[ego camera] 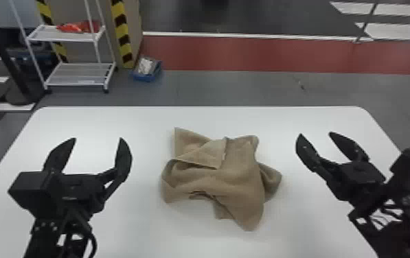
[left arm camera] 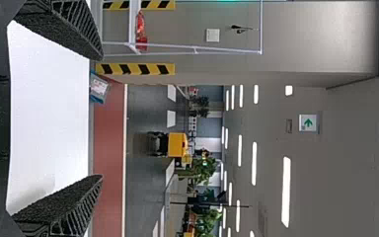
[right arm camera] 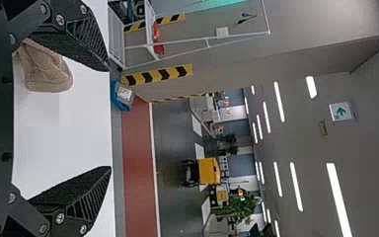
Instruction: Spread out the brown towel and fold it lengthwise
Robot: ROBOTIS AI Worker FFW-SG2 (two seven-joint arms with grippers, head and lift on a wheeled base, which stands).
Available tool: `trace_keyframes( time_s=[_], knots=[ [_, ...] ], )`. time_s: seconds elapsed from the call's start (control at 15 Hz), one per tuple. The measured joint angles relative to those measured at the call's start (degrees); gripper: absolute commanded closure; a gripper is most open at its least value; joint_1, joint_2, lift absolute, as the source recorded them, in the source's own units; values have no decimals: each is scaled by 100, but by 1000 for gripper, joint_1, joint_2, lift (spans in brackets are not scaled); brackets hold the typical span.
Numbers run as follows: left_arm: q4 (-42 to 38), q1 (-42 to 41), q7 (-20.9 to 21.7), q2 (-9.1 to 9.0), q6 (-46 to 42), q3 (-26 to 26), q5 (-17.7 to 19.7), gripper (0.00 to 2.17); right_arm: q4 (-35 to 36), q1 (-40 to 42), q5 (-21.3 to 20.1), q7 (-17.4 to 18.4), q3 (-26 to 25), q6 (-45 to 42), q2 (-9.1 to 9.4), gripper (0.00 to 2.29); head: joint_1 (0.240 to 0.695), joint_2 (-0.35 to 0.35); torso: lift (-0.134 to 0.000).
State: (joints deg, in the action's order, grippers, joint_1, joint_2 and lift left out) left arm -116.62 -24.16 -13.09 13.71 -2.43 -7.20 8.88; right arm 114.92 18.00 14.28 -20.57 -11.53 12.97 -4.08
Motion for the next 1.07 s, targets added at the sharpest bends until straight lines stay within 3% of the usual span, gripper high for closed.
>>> trace_keyframes(
  time_s=[1.07],
  knots=[
    [35, 0, 26, -18, -7, -24, -70, 63, 30, 0, 26, -17, 30, 12, -7, 194, 695, -38, -124]
  ],
)
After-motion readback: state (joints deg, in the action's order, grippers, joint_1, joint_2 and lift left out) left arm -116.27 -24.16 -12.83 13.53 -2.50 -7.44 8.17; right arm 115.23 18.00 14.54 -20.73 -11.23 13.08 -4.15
